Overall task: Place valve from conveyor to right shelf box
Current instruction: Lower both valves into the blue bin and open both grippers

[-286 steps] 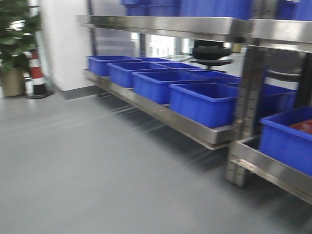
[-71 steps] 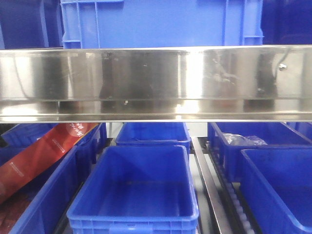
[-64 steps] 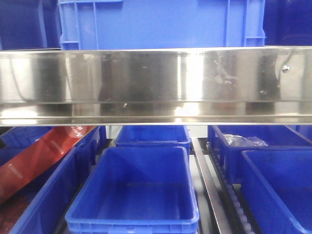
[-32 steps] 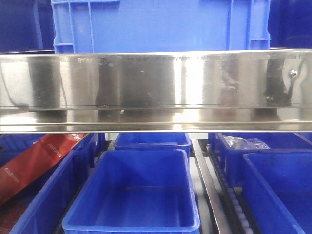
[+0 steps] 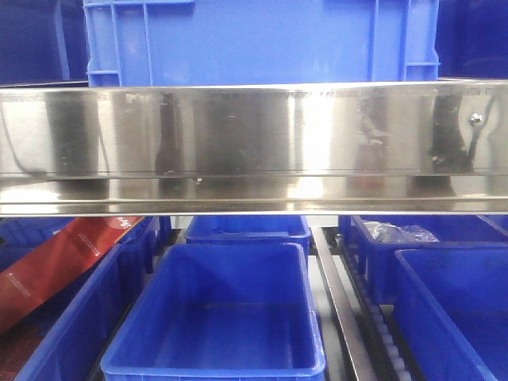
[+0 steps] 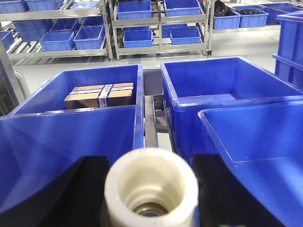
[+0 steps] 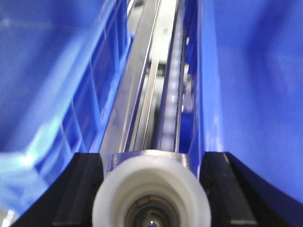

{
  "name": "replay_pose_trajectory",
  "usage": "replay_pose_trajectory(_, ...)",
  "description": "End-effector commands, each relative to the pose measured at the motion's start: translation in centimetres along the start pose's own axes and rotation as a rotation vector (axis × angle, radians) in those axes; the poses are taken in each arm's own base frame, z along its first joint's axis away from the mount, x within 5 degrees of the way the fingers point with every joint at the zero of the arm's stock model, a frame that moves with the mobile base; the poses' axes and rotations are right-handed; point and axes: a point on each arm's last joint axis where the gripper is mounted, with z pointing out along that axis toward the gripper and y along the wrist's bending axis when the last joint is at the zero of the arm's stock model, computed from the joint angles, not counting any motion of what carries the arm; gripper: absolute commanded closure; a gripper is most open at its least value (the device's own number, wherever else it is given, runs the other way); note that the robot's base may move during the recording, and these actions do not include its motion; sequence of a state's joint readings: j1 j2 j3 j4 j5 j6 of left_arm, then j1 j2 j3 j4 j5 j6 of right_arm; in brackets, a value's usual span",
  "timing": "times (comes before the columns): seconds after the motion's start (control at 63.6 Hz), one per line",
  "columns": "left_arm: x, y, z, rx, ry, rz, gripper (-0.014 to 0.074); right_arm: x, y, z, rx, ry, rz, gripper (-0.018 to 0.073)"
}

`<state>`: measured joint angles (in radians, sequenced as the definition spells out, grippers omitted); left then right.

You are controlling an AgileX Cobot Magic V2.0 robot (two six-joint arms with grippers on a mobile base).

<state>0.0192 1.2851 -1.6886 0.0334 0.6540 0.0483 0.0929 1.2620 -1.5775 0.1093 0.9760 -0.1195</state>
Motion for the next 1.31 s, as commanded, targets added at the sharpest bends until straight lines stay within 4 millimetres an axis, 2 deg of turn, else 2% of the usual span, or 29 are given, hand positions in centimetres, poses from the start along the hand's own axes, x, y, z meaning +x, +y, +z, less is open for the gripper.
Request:
replay_pose_trajectory(0.0,-1.0,-0.1,-0.7,0.003,-0.077,-0.010,0.0708,-1.6,-0.2,-1.2,0.025,-0.165,-0.006,0.0715)
replay_pose_trajectory(0.299,-1.0,-0.1,-0.7,0.004,-0.077,-0.011,0.0708,-2.6,-0.3,-1.4,0.038,-0.275,-0.007,0.0715)
replay_pose_trajectory(0.708,-1.0,-0.1,-0.7,0.004,-0.074,-0.011,0.0708,-2.7,-0.3,-1.4,0.040,-0.290,-0.007,0.0715)
replay_pose_trajectory(0.818,-1.1,-0.6,-0.8,0.052,-0.072,-0.056,0.0708,-3.0,0.0,-1.5,0.005,-0.324,0.022,0.0715)
replay_pose_trajectory(0.897,-1.3,-1.7,-0.7,0.109,-0.075,-0.051,0.0708,-3.3,0.8,-1.6,-0.044,-0.358,0.042,0.0715)
replay_pose_trajectory(1.022,-1.9,-4.9,0.5,0.225,-0.078,-0.013,0.0708,-4.8,2.9,-1.6,-0.119,-0.401,0.011,0.0715)
replay_pose_trajectory(1.164,-2.0,-8.6,3.0,0.332,-0.058,0.004,0.0708,-7.0,5.5,-0.7,-0.209,-0.430,-0.025,0.0715)
replay_pose_trajectory(1.29,-0.5,-12.3,6.1,0.414,0.006,0.011,0.0708,-8.4,7.4,1.5,-0.260,-0.407,-0.047,0.0715)
